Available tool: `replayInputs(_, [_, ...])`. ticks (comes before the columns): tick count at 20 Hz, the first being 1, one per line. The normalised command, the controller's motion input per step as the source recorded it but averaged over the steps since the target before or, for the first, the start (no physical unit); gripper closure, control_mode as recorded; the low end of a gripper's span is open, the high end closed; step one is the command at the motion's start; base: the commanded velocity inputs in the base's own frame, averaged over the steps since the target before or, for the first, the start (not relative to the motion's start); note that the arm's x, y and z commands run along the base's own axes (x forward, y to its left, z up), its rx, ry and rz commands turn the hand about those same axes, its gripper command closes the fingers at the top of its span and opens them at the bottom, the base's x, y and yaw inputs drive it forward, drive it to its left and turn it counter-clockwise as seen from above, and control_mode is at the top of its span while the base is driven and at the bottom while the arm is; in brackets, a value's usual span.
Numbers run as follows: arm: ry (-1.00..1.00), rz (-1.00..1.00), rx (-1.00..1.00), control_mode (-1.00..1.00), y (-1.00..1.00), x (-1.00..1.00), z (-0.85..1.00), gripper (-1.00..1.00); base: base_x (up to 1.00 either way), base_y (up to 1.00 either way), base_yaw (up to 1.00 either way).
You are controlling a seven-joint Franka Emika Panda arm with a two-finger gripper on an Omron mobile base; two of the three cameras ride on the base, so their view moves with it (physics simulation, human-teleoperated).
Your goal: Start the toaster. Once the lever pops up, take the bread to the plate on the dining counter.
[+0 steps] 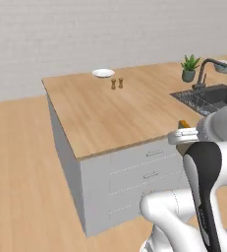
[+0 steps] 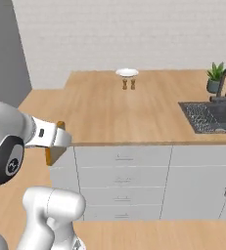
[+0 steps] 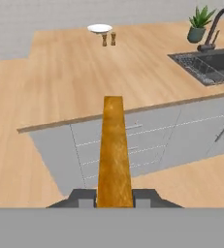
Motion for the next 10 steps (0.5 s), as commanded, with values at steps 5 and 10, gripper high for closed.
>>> replayInputs(5, [0.00,0.00,0.00,1.00,0.00,0.00,0.00,1.00,-0.05,1.00,0.37])
replayInputs(10, [0.00,0.00,0.00,1.00,0.00,0.00,0.00,1.00,0.00,1.00,0.19])
